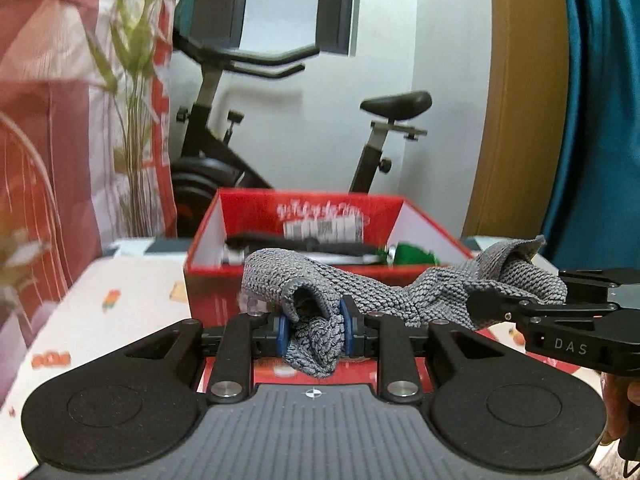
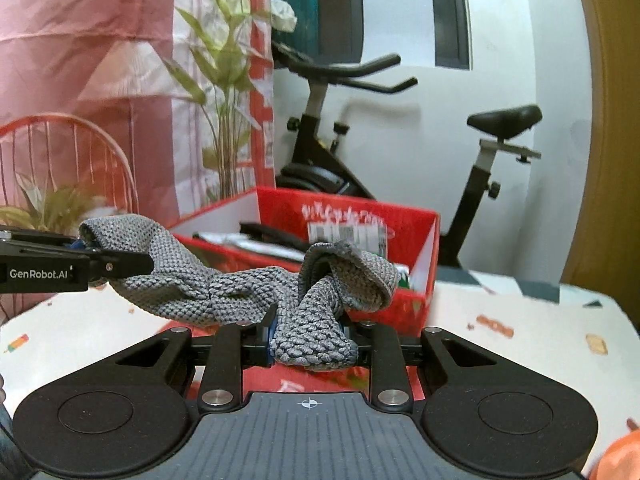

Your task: Organize soft objects

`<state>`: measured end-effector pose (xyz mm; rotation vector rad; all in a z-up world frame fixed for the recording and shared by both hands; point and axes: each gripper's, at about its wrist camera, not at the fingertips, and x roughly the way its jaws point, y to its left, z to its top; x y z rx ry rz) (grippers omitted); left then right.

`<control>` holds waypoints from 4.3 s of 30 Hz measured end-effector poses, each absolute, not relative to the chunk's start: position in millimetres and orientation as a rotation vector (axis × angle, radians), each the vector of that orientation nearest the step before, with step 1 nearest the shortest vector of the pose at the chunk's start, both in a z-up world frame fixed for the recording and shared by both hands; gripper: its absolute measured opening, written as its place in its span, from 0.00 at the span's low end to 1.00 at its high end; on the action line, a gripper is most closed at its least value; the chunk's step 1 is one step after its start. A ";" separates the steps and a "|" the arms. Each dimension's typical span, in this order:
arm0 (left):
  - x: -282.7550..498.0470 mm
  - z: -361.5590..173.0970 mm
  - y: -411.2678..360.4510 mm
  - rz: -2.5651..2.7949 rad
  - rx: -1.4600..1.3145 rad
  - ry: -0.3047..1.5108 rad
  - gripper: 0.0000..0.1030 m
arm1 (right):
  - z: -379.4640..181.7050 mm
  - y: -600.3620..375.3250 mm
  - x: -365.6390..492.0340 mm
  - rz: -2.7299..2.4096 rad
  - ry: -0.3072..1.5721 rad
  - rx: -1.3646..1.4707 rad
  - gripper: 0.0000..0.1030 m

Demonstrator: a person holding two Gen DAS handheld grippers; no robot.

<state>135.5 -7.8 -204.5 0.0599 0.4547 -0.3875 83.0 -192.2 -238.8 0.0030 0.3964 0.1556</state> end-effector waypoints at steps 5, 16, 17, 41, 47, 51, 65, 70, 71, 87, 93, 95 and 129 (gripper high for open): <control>142.0 -182.5 -8.2 -0.398 0.060 0.405 0.26 | -217.1 -193.8 97.2 0.157 0.368 -0.017 0.23; 197.4 -153.7 -12.9 -0.413 0.056 0.398 0.26 | -192.1 -201.3 172.6 0.165 0.399 -0.028 0.23; 204.3 -153.6 -14.6 -0.413 0.064 0.404 0.26 | -190.7 -202.0 179.9 0.165 0.404 -0.029 0.23; 345.1 -221.6 -40.9 -0.425 0.100 0.730 0.29 | -252.5 -217.4 303.2 0.103 0.681 0.128 0.23; 356.1 -227.8 -38.5 -0.416 0.104 0.747 0.37 | -255.6 -210.4 309.0 0.073 0.724 0.065 0.30; 355.8 -222.2 -36.1 -0.402 0.083 0.720 0.73 | -251.9 -206.7 306.6 0.031 0.726 0.027 0.63; 318.2 -171.5 -22.7 -0.304 0.072 0.566 1.00 | -205.7 -230.5 260.2 0.018 0.585 0.101 1.00; 287.2 -150.8 -24.1 -0.200 0.155 0.477 1.00 | -183.6 -237.8 239.9 -0.030 0.536 0.118 1.00; 280.2 -146.5 -24.6 -0.167 0.175 0.457 1.00 | -179.2 -238.9 235.9 -0.029 0.524 0.125 1.00; 178.2 -69.8 -14.6 -0.142 0.071 0.387 1.00 | -84.6 -218.9 125.1 0.044 0.331 0.167 1.00; 121.8 -40.7 -14.7 -0.151 0.075 0.337 1.00 | -55.7 -208.3 69.5 0.063 0.276 0.174 1.00; 101.9 -32.1 -11.8 -0.141 0.072 0.323 1.00 | -48.0 -202.7 50.0 0.051 0.261 0.152 1.00; 5.7 -12.9 9.8 -0.061 0.052 0.277 1.00 | -27.1 -177.3 -39.4 -0.011 0.242 0.104 1.00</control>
